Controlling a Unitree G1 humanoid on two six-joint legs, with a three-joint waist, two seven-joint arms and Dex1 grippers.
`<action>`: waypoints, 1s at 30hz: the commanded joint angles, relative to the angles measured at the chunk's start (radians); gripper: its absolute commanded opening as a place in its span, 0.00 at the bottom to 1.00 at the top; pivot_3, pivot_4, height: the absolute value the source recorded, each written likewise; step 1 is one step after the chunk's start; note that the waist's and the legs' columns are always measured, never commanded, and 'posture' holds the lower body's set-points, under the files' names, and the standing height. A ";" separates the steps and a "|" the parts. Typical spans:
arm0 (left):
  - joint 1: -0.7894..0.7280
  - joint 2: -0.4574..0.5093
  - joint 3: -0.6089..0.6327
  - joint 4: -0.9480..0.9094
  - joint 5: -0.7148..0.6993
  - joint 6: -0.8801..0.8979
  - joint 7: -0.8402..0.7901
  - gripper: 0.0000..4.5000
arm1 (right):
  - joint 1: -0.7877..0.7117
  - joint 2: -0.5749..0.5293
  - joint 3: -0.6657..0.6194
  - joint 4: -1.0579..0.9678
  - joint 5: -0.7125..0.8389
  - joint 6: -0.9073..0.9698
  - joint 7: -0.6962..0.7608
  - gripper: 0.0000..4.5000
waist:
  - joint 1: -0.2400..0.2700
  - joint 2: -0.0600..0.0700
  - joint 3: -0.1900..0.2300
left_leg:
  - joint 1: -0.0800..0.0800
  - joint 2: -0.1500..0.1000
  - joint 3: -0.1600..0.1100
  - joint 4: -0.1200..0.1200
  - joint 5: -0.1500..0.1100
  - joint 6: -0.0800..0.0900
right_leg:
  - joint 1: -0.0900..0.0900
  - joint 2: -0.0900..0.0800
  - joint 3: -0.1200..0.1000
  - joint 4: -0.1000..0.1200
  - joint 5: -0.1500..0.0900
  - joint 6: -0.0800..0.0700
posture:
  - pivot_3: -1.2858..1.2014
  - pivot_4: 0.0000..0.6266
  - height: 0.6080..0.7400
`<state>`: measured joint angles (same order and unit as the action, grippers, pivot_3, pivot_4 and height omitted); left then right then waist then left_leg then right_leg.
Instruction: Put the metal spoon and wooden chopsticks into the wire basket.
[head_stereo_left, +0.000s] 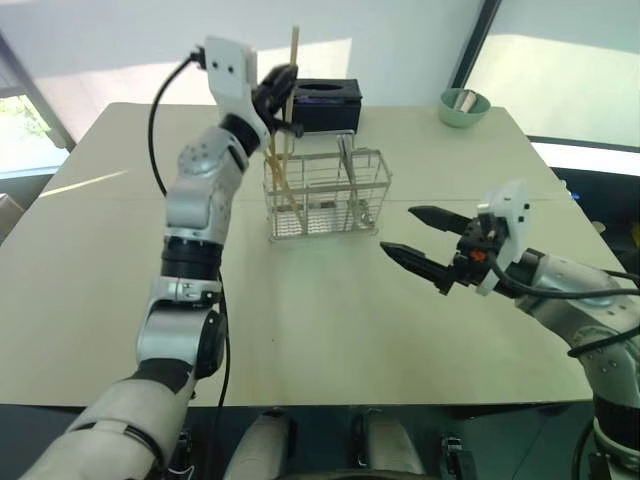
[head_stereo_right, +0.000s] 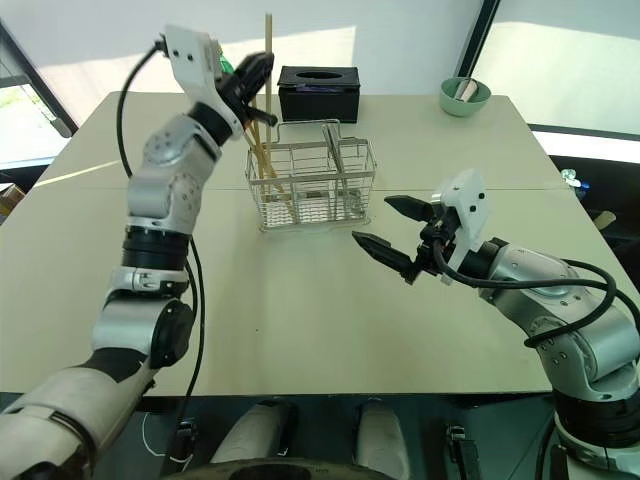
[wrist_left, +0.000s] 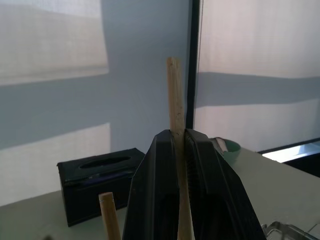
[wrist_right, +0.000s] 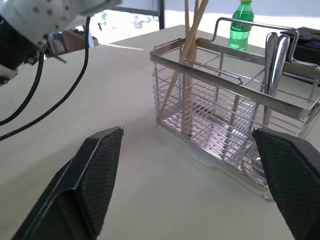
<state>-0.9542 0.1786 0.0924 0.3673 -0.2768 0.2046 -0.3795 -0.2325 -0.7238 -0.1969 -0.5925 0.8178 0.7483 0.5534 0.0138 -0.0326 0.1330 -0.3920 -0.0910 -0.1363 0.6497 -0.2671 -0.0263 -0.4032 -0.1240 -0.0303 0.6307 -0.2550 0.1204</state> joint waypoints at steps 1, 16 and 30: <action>0.005 -0.014 -0.005 -0.047 0.015 -0.038 0.015 0.00 | -0.016 0.002 -0.022 -0.014 0.001 -0.019 0.001 0.97 | 0.000 0.000 0.000 | 0.000 0.000 0.000 0.000 0.000 0.000 | 0.000 0.000 0.000 0.000 0.000 0.000 | 0.52 0.24 0.40; 0.077 -0.021 -0.001 -0.138 0.015 -0.001 0.024 0.79 | -0.044 -0.007 -0.023 0.018 0.002 -0.012 0.021 1.00 | 0.000 0.000 0.000 | 0.000 0.000 0.000 0.000 0.000 0.000 | 0.000 0.000 0.000 0.000 0.000 0.000 | 0.52 0.24 0.40; 0.151 0.586 0.121 -0.356 -0.158 0.324 -0.425 0.79 | -0.060 -0.066 -0.027 0.134 -0.106 -0.084 0.133 1.00 | -0.030 0.009 0.001 | 0.001 0.002 0.000 -0.002 0.000 0.001 | -0.001 0.002 0.001 0.000 0.000 -0.001 | 0.52 0.24 0.40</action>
<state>-0.8526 0.7202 0.1992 0.0575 -0.4260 0.5344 -0.7156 -0.2808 -0.7726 -0.1957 -0.4615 0.7266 0.6996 0.6599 -0.0164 -0.0241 0.1338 -0.3900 -0.0898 -0.1358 0.6477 -0.2677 -0.0253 -0.4033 -0.1222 -0.0290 0.6307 -0.2554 0.1198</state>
